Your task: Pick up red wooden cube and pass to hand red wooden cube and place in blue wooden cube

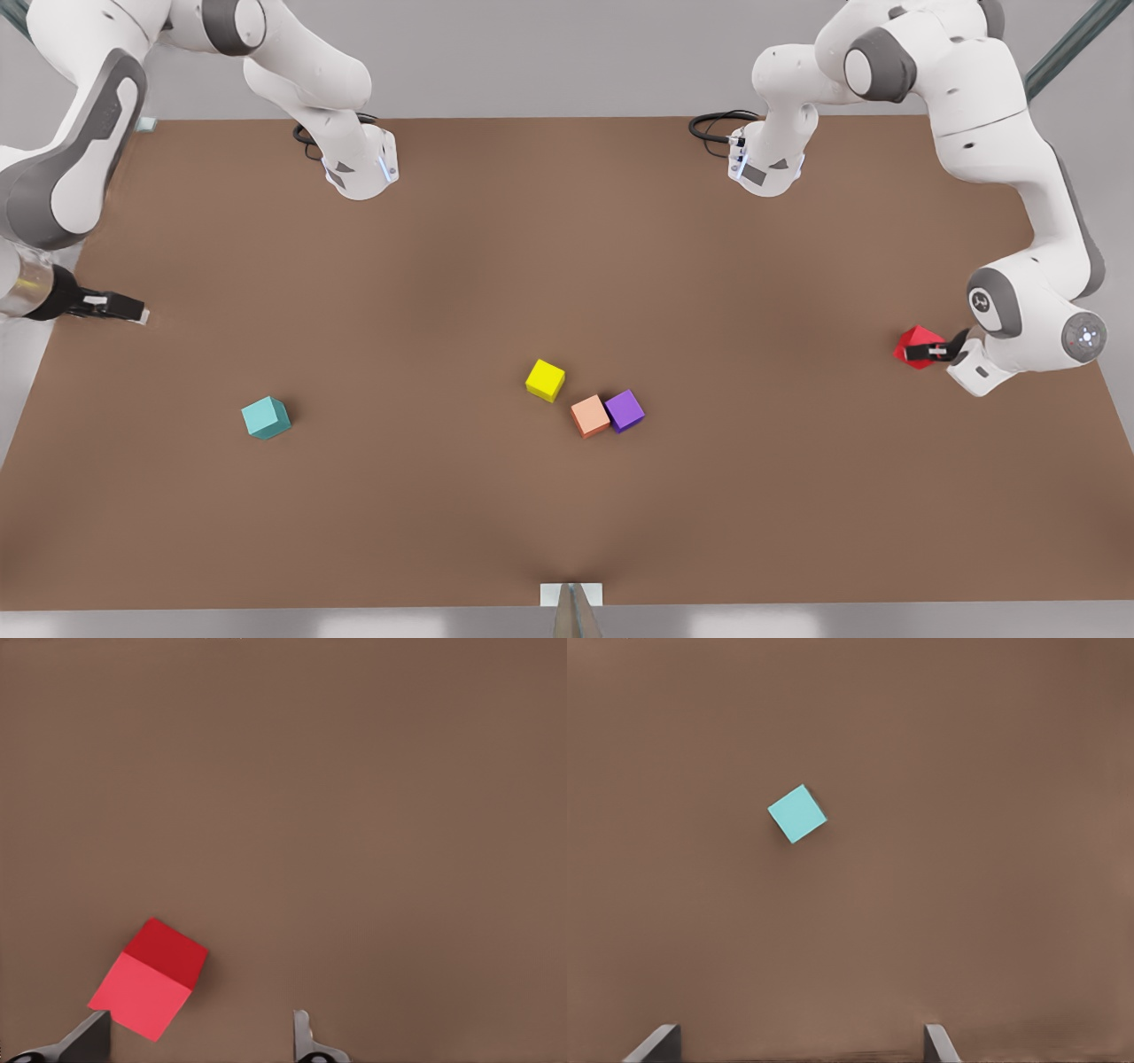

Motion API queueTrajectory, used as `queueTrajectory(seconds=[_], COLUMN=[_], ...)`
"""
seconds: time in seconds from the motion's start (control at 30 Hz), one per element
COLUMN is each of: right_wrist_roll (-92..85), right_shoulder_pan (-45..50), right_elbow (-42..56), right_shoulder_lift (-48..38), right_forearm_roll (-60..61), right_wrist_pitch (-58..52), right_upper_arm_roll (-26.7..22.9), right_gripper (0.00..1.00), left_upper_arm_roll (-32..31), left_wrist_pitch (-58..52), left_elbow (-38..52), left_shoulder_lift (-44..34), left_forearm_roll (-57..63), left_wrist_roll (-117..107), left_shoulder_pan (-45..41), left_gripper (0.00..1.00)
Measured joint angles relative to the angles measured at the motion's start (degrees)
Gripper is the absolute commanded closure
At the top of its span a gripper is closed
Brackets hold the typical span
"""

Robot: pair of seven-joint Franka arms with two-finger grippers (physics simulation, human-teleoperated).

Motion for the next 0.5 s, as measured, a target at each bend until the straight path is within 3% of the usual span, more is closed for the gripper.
queueTrajectory(seconds=[0.13, 0.5], right_wrist_roll=[-0.84, -2.37], right_shoulder_pan=[-0.37, 0.29], right_elbow=[0.23, -0.25], right_shoulder_lift=[-1.27, -2.73], right_forearm_roll=[-0.22, -1.33], right_wrist_pitch=[-5.35, -9.66], right_upper_arm_roll=[-4.97, -5.37], right_gripper=[0.0, 0.0], left_upper_arm_roll=[0.01, 0.0], left_wrist_pitch=[4.49, 9.95], left_elbow=[-2.87, -9.36], left_shoulder_lift=[-1.56, -1.81], left_forearm_roll=[-1.03, 4.5], left_wrist_roll=[13.09, 25.52], left_shoulder_pan=[1.28, 2.66], left_gripper=[0.0, 0.0])
